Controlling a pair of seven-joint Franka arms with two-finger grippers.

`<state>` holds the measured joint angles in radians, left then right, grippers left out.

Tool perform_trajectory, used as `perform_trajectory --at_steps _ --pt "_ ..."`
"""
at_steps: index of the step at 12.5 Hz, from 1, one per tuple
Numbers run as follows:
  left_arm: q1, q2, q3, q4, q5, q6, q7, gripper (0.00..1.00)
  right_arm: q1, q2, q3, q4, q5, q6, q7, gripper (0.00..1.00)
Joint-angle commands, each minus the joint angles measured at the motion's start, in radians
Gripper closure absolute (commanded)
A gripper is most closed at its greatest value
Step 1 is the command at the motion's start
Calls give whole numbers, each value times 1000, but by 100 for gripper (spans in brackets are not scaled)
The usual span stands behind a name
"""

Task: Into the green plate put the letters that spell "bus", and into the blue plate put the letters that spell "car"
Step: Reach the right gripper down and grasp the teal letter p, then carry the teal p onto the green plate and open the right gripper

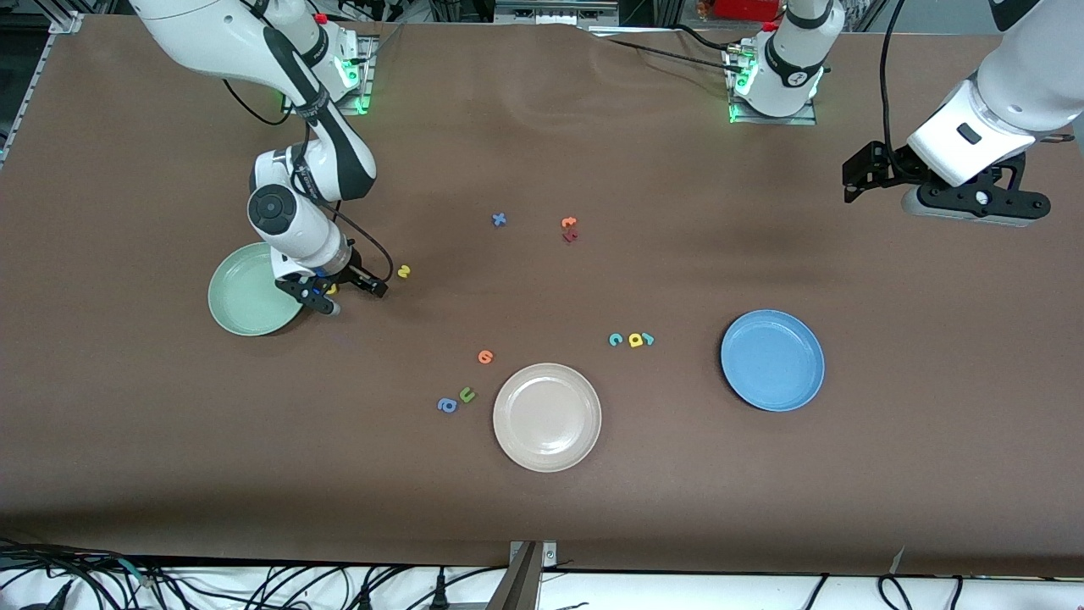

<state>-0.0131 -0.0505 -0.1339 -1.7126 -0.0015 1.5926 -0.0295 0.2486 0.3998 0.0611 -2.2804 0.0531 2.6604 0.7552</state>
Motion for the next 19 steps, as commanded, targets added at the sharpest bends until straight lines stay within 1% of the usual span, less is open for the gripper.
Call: perform_trajectory --at_steps 1,3,4,5,8,9,11,13,14,15,16,18,19 --pt "-4 12 -1 28 -3 -20 -9 0 9 -16 -1 -37 16 21 12 54" --pt "-4 12 -1 28 -3 -22 -9 0 9 -15 -1 -37 16 21 10 81" --pt "-4 12 -1 28 -3 -20 -9 0 9 -15 -1 -37 16 19 10 92" --pt "-4 12 -1 28 -3 -22 -9 0 9 -13 -1 -37 16 18 10 100" --pt "-4 12 -1 30 -3 -20 -9 0 9 -30 -1 -30 16 10 -2 100" --pt "-4 12 -1 30 -3 -20 -9 0 9 -68 -4 -21 11 -29 -7 100" --pt "-4 12 -1 28 -3 -20 -9 0 8 -136 -24 54 -1 -234 -43 100" --pt "-4 12 -1 30 -3 -20 -9 0 8 -180 -105 131 -3 -441 -184 100" --pt "-4 12 -1 28 -3 -22 -9 0 8 -187 -163 157 -3 -508 -283 100" --pt "-4 12 -1 28 -3 -20 -9 0 8 -185 -222 171 -3 -536 -404 100" --pt "-4 12 -1 28 -3 -20 -9 0 8 -179 -277 171 -3 -536 -524 100" --pt "-4 12 -1 28 -3 -20 -9 0 -11 -132 -334 171 -1 -508 -679 100" --pt "-4 12 -1 30 -3 -22 -9 0 -18 -98 -343 171 -1 -475 -730 100"
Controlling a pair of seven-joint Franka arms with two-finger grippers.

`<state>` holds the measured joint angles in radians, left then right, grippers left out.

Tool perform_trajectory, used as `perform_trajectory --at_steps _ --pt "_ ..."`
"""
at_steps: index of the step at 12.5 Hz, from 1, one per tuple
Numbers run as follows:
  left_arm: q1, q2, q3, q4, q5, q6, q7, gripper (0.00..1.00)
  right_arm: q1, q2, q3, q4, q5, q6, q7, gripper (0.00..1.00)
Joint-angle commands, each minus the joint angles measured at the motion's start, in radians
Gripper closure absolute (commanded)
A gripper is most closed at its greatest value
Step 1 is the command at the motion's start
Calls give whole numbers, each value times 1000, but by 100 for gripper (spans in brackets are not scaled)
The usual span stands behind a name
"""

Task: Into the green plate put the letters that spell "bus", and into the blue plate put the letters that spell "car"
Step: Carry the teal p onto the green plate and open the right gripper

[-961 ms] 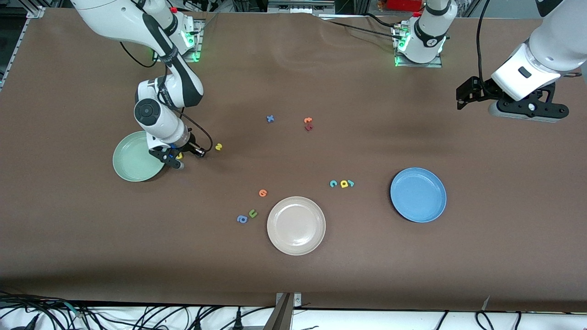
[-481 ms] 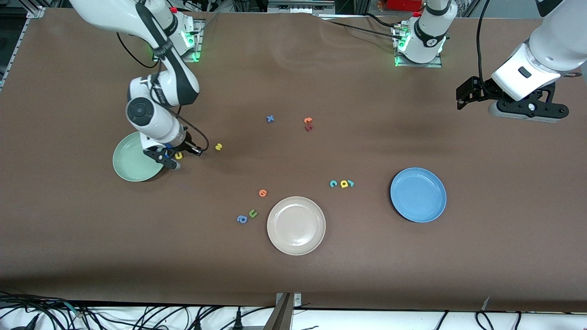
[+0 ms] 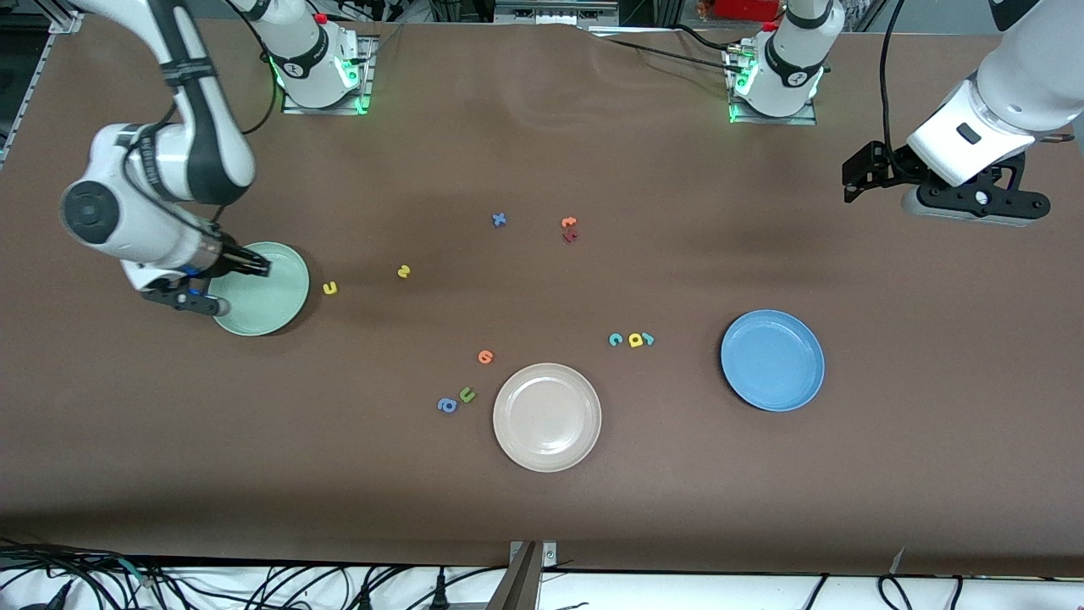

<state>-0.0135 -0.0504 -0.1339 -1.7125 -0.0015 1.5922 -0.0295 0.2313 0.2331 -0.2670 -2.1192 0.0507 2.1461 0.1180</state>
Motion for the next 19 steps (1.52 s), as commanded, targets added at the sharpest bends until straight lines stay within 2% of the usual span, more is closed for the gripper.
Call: perform_trajectory --at_steps 1,2,4,5,6,8,12,16,19 --pt "-3 12 -1 30 -3 -20 -9 0 -27 99 -15 8 5 67 -131 100" --pt "-3 12 -1 28 -3 -21 -9 0 -33 115 -15 8 5 84 -141 97" --pt "-3 12 -1 28 -3 -21 -9 0 -33 127 -15 8 8 101 -139 23" --pt "-3 12 -1 28 -3 -21 -7 0 -33 123 -14 10 9 98 -135 5" --pt "-3 12 -1 28 -3 -20 -9 0 -32 109 -11 10 11 91 -127 2" --pt "-5 12 -1 28 -3 -20 -10 0 -6 54 11 10 17 49 -62 2" --pt "-3 12 -1 28 -3 -21 -10 0 -4 0 213 10 15 15 300 3" --pt "-5 12 -1 30 -3 -20 -10 0 -3 55 397 4 15 124 603 5" --pt "-5 12 -1 30 -3 -20 -10 0 6 127 445 -16 15 257 690 12"
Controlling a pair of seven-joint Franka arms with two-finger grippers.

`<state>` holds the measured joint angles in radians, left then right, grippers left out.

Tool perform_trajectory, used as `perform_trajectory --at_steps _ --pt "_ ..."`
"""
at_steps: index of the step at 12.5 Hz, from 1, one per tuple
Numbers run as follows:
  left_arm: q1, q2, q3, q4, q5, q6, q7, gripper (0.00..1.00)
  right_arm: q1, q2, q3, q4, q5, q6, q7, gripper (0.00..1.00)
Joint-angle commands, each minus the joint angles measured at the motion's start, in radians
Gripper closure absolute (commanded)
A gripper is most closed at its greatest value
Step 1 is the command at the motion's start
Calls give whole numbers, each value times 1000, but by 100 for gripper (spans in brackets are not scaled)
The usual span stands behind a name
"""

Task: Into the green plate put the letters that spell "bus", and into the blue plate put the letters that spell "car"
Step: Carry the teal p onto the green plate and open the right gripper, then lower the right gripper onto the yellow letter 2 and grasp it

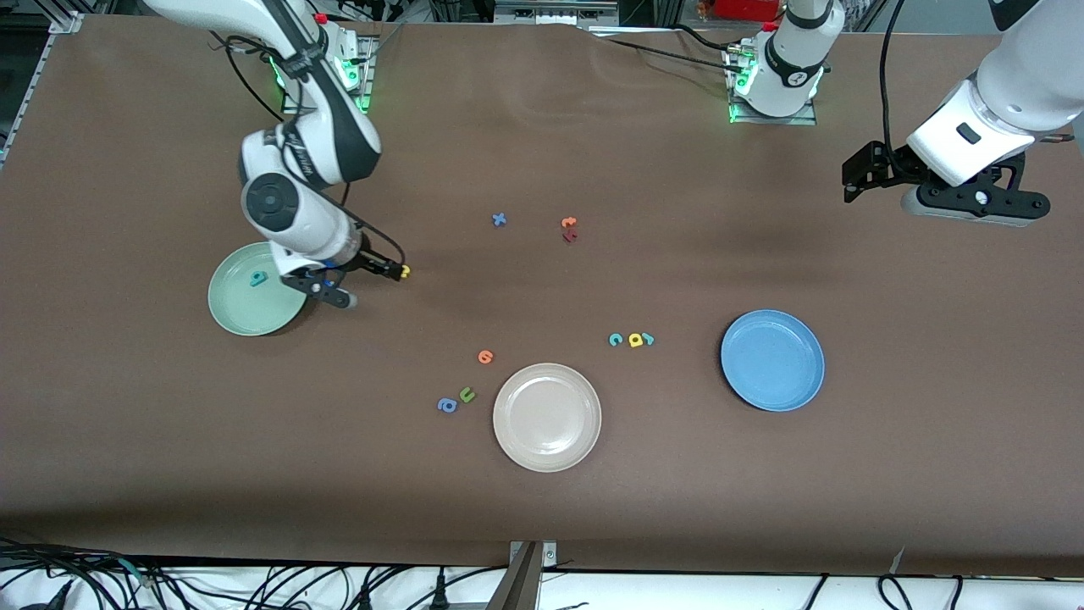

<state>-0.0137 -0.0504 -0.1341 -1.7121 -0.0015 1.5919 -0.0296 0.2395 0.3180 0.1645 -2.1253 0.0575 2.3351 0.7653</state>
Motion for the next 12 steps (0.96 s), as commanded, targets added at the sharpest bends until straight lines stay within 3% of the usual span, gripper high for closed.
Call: perform_trajectory --at_steps 1,4,8,12 --pt "-5 12 -1 29 -3 -20 -10 0 10 62 13 -25 8 113 55 13" --pt "-3 12 -1 29 -3 -20 -10 0 17 95 13 -93 8 242 69 17" --pt "-3 12 -1 29 -3 -20 -10 0 18 95 13 -113 7 242 75 31" --pt "-5 12 -1 29 -3 -20 -10 0 18 95 14 -116 8 242 74 54"
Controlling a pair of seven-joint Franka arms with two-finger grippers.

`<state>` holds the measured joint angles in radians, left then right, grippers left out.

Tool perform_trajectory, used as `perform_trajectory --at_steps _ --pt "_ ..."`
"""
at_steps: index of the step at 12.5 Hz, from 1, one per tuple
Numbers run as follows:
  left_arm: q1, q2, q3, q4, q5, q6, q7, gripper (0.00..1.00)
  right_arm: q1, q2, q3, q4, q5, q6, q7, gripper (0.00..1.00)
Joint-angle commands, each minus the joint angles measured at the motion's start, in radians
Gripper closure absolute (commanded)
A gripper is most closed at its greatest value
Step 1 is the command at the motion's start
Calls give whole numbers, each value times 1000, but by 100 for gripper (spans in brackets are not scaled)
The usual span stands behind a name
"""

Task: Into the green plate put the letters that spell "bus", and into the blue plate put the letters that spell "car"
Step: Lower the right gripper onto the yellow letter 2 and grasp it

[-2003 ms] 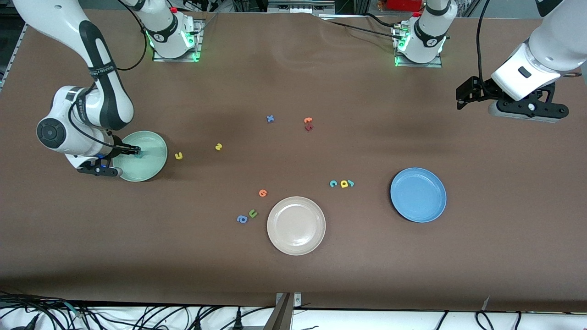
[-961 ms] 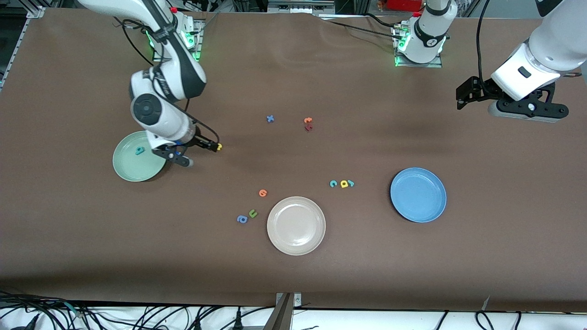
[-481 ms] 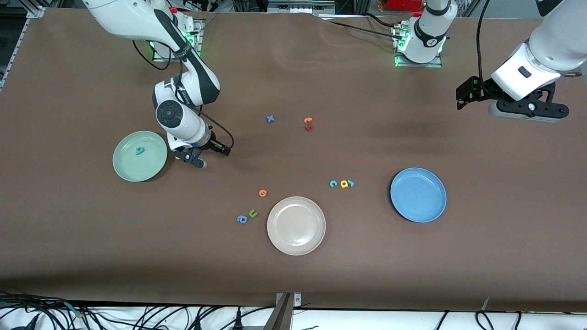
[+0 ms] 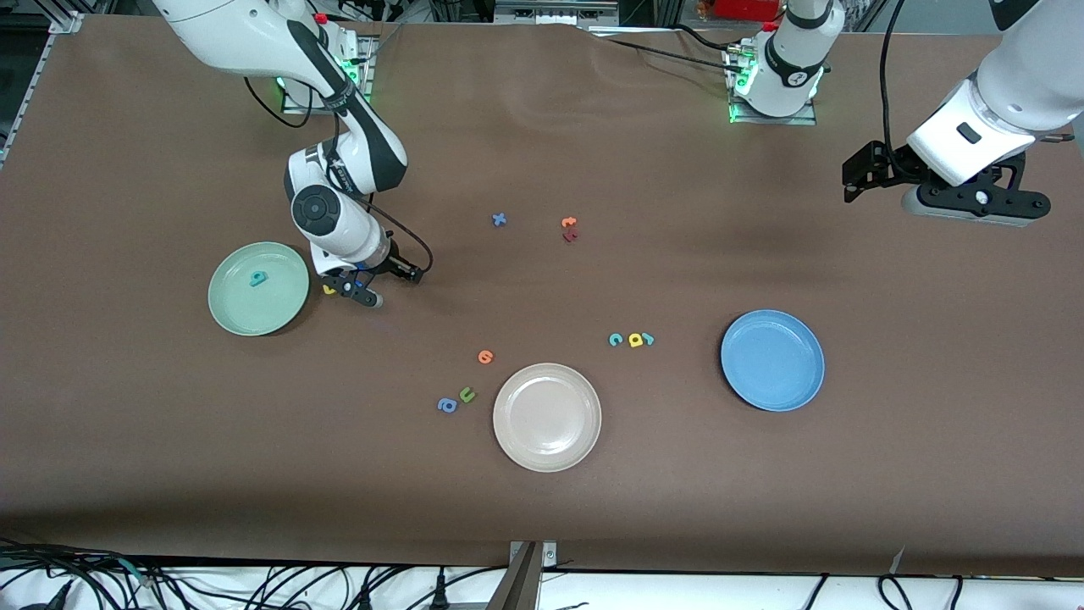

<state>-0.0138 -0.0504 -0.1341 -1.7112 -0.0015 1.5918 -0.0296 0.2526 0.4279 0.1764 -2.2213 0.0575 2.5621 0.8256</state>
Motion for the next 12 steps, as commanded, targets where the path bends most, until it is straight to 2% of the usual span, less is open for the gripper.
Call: perform_trajectory --at_steps 1,2,3,5,7,10,11,12 --pt "-5 12 -1 28 -3 -20 -10 0 5 -9 3 -20 8 15 13 57" --pt "-5 12 -1 28 -3 -20 -10 0 5 -5 3 -20 7 15 13 57" --pt "-5 12 -1 28 -3 -20 -10 0 5 -5 2 -20 7 15 13 64" --pt "-5 12 -1 28 -3 -21 -10 0 5 -5 2 -20 8 15 13 86" --pt "-5 12 -1 28 -3 -20 -10 0 5 3 2 -20 7 13 13 97" --pt "-5 12 -1 28 -3 -20 -10 0 5 -9 2 -12 7 4 12 99" --pt "-5 12 -1 28 -3 -20 -13 0 4 -32 0 -3 7 -29 6 99" --pt "-5 14 -1 27 -5 -20 -15 0 4 -67 -6 29 5 -118 -3 99"
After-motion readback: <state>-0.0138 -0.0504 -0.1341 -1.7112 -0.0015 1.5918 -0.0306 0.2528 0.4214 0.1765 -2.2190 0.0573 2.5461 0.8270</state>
